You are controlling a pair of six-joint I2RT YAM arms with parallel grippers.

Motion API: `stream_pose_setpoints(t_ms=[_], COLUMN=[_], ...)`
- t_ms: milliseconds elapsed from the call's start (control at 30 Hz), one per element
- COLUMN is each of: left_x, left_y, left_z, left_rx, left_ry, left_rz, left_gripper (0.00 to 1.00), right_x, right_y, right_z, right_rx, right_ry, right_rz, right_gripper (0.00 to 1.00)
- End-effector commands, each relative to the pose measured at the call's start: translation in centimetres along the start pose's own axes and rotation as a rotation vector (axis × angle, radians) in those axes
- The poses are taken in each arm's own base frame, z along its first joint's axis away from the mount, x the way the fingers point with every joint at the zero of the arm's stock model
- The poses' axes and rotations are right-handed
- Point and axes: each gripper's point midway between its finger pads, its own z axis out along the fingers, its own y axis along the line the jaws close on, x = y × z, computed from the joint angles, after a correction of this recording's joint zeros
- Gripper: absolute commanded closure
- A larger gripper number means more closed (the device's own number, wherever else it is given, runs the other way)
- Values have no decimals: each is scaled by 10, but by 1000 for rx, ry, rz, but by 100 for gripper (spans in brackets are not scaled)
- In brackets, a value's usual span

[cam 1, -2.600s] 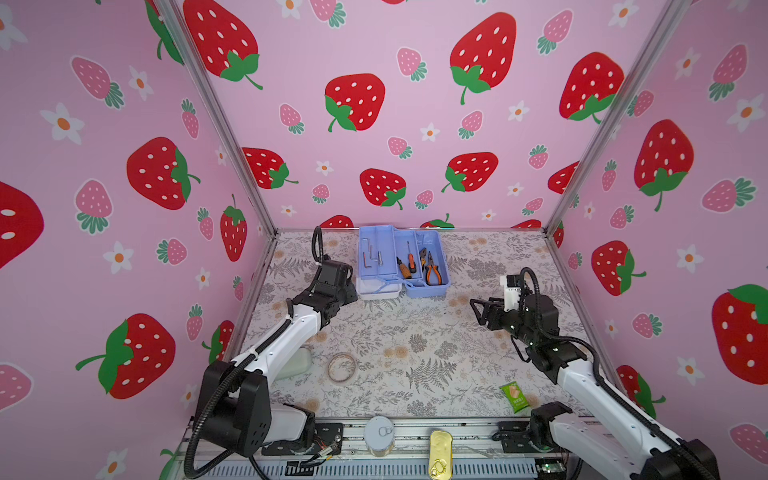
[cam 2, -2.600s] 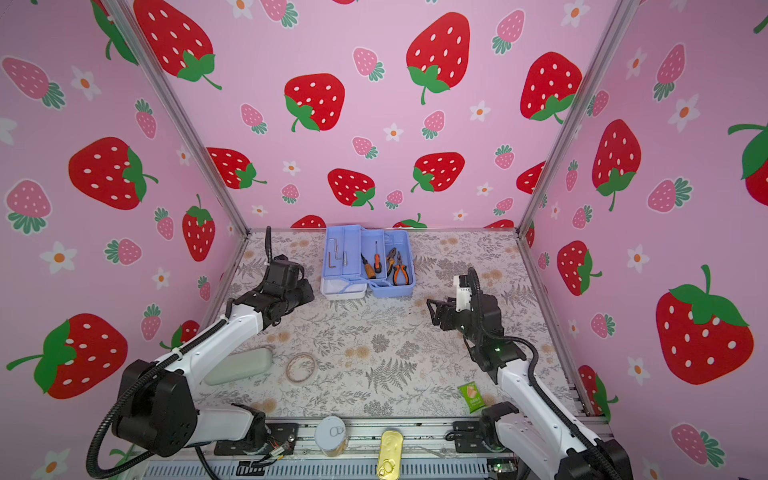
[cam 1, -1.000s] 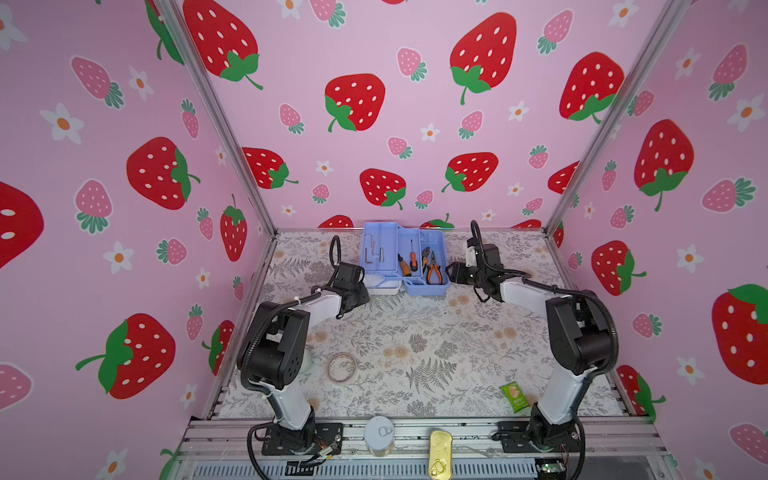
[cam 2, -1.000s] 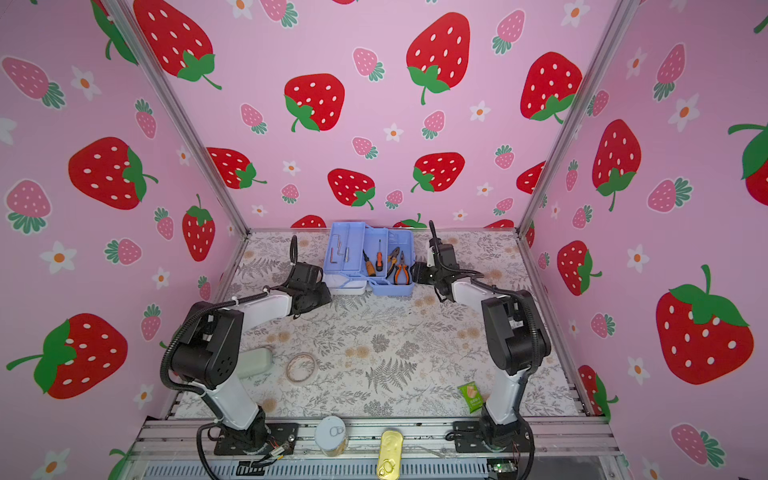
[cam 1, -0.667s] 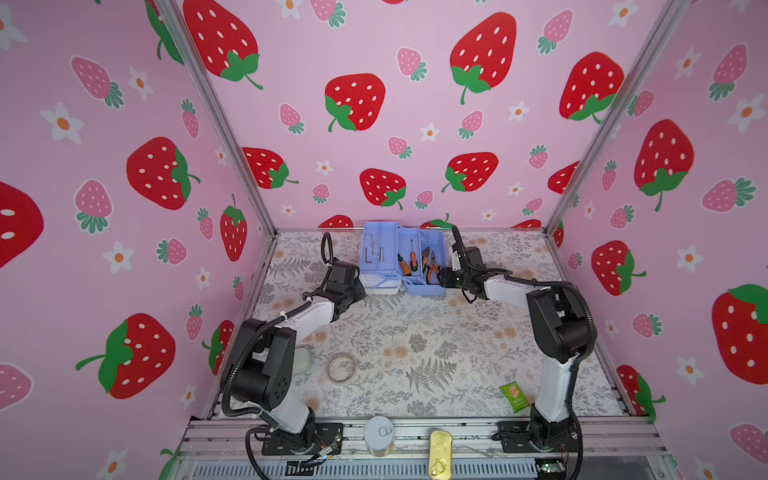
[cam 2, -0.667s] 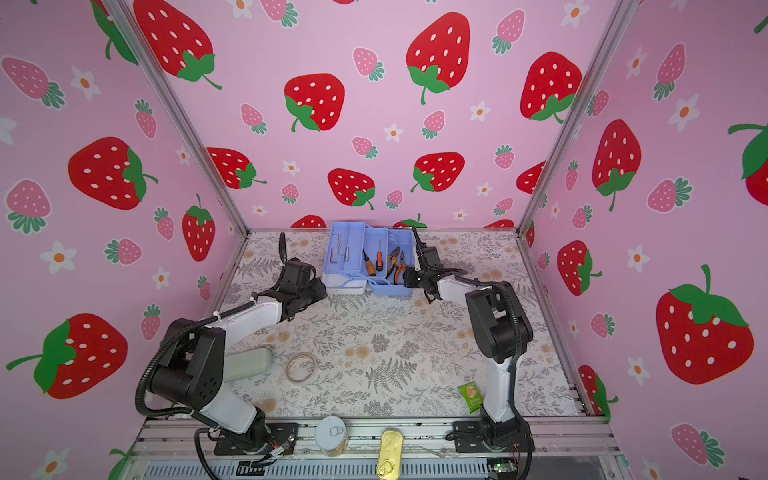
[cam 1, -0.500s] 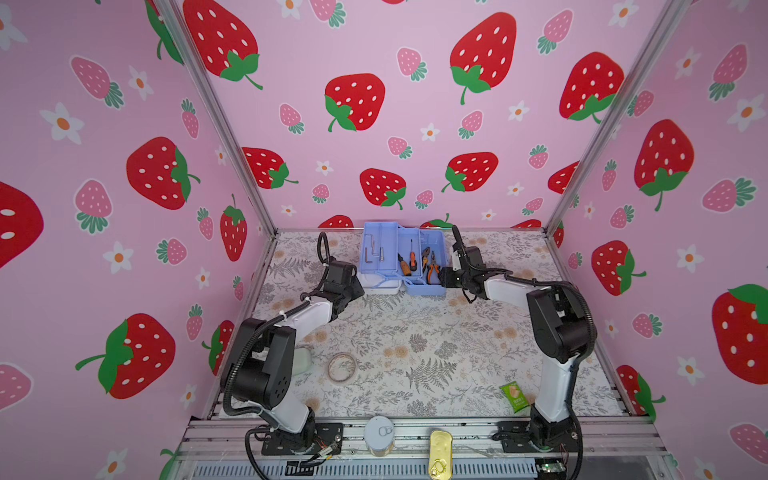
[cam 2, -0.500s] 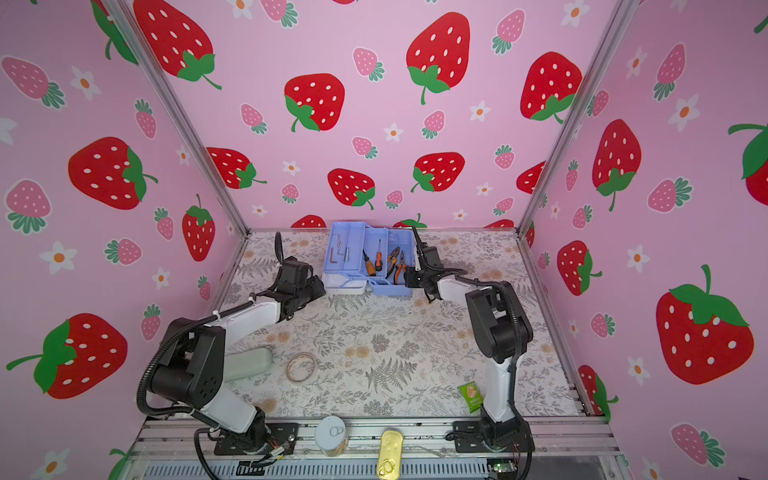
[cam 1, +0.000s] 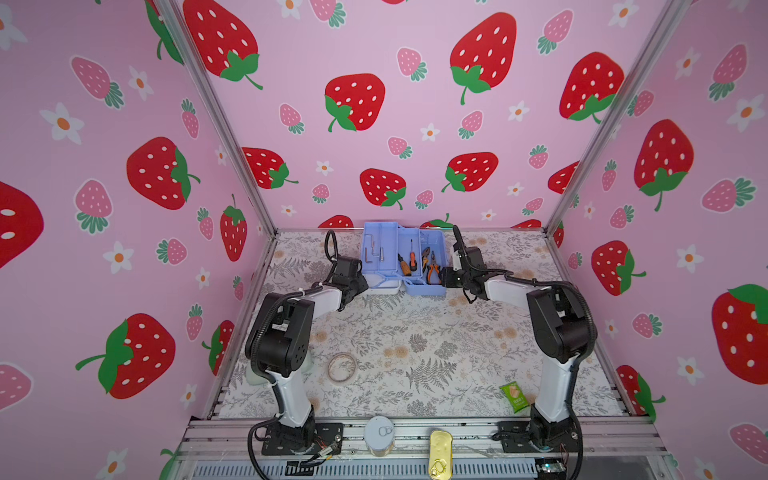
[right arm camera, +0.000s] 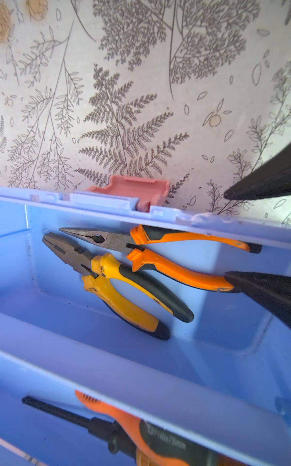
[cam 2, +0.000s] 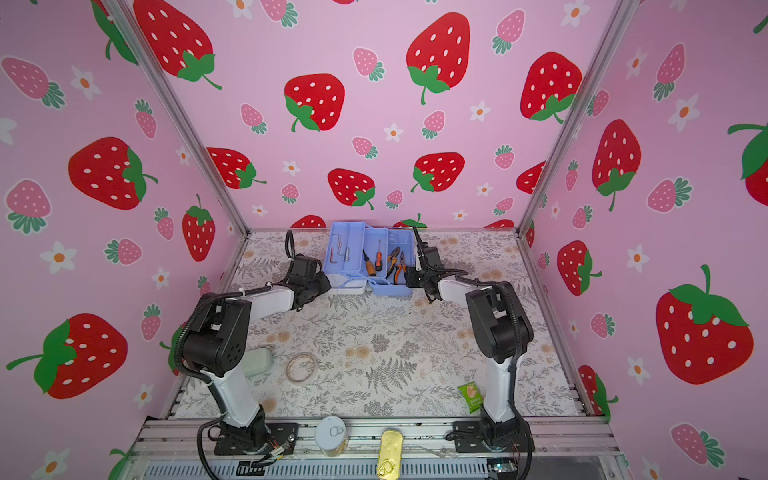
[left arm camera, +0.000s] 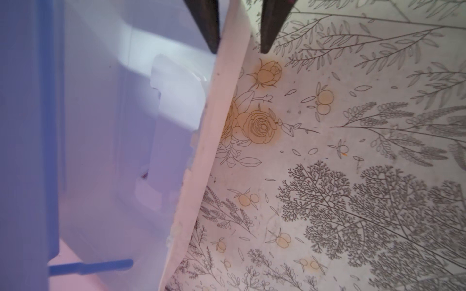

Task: Pack the tool kit
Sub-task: 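Grip the white lid edge with the left gripper while the right grips the box, then swing the white lid over with the left gripper while the right steadies the box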

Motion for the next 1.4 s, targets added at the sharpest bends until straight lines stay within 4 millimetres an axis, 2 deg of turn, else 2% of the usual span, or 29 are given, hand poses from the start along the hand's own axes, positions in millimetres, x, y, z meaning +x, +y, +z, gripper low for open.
stream_pose_setpoints(t_ms=[0,133,300,467,700,800,933,1067,1367], left_x=[-2,-8,-25,-43,-48,-52,-54,-53,-41], left_y=[5,9,5,-2,-15,-29,-57,-83,-118], left_z=[-1,-16,-54,-95,-126,-141,-161,-179,-192], left_rx=[-42,-72,-127,-223,-286,-301,-262,-233,-154], left_ry=[8,-16,-84,-155,-184,-224,-267,-315,-333], left_rz=[12,38,97,209,307,355,401,456,502], left_gripper=[86,100,100,100,100,100,100,100,100], right_x=[13,13,18,16,24,31,42,42,46], right_y=[-4,-3,2,7,18,24,31,35,35], right_z=[-1,-3,-9,-15,-24,-24,-21,-19,-17], right_rx=[10,4,22,62,42,42,27,20,14], right_ry=[36,33,32,19,18,22,39,36,43], right_rz=[-2,0,-22,-62,-66,-75,-68,-68,-64], right_gripper=[52,52,53,60,63,63,63,63,63])
